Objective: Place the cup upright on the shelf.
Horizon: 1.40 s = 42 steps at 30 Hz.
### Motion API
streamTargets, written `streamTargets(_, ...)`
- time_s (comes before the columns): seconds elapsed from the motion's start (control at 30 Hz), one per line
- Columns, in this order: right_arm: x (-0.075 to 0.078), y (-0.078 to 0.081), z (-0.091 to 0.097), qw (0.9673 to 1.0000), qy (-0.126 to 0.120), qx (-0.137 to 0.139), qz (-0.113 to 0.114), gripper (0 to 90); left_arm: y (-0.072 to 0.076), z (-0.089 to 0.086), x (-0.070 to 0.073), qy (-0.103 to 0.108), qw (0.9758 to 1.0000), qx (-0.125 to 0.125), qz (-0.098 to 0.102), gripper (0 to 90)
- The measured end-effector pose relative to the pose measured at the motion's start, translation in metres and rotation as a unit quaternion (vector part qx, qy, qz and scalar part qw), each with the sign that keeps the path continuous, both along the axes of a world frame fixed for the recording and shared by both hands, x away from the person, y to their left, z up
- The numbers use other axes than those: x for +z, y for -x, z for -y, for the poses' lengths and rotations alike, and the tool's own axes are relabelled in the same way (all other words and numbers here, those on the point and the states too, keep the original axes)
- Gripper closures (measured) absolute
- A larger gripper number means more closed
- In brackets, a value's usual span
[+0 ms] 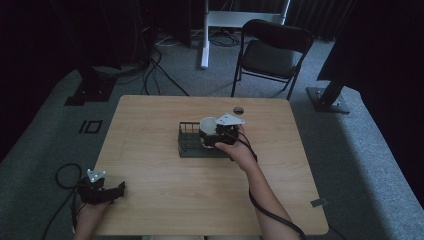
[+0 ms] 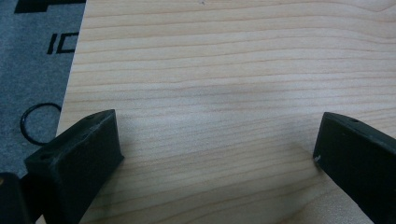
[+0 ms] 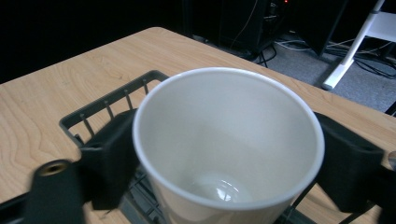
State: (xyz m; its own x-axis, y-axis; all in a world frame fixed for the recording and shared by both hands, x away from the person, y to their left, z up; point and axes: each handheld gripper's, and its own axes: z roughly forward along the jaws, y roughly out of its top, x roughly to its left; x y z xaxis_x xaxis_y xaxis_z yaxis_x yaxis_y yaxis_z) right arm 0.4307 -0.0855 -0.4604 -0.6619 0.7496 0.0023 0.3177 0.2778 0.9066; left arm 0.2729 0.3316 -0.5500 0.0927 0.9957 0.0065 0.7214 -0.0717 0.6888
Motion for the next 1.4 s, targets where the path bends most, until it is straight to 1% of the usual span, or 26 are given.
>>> streamTargets(0.07, 0.002, 0.002, 0.001, 1.0, 0.003, 0.001, 0.002, 12.6, 0.0, 0.0, 0.0, 0.0, 1.0, 0.0, 0.0, 0.9)
streamTargets(0.2, 0.004, 0.003, 0.005, 1.0, -0.004, -0.002, 0.005, 12.6, 0.0, 0.0, 0.0, 0.0, 1.0, 0.0, 0.0, 0.9)
streamTargets(0.23, 0.006, 0.005, 0.009, 1.0, -0.007, 0.001, 0.003, 12.6, 0.0, 0.0, 0.0, 0.0, 1.0, 0.0, 0.0, 0.9)
streamTargets(0.37, 0.006, 0.007, 0.014, 1.0, -0.005, 0.007, 0.003, 12.6, 0.0, 0.0, 0.0, 0.0, 1.0, 0.0, 0.0, 0.9)
streamTargets(0.4, 0.005, 0.008, 0.014, 1.0, -0.006, 0.006, 0.001, 12.6, 0.0, 0.0, 0.0, 0.0, 1.0, 0.0, 0.0, 0.9)
streamTargets(0.43, 0.004, 0.009, 0.016, 1.0, -0.001, 0.01, -0.001, 12.6, 0.0, 0.0, 0.0, 0.0, 1.0, 0.0, 0.0, 0.9)
streamTargets(0.53, 0.002, 0.011, 0.019, 0.9999, 0.0, 0.011, -0.005, 12.6, 0.0, 0.0, 0.0, 0.0, 1.0, 0.0, 0.0, 0.9)
streamTargets(0.6, 0.0, 0.013, 0.022, 0.9999, -0.004, 0.008, -0.008, 12.6, 0.0, 0.0, 0.0, 0.0, 1.0, 0.0, 0.0, 0.9)
streamTargets(0.7, -0.001, 0.015, 0.026, 0.9999, -0.006, 0.007, -0.006, 12.6, 0.0, 0.0, 0.0, 0.0, 1.0, 0.0, 0.0, 0.9)
streamTargets(0.77, -0.001, 0.017, 0.03, 0.9999, -0.012, 0.005, -0.007, 12.6, 0.0, 0.0, 0.0, 0.0, 1.0, 0.0, 0.0, 0.9)
streamTargets(0.97, -0.001, 0.023, 0.042, 0.9999, -0.013, -0.005, -0.003, 12.7, 0.0, 0.0, 0.0, 0.0, 1.0, 0.0, 0.0, 1.0)
streamTargets(1.4, 0.001, 0.036, 0.067, 0.9998, -0.011, -0.015, 0.011, 12.7, 0.0, 0.0, 0.0, 0.0, 1.0, 0.0, 0.0, 0.9)
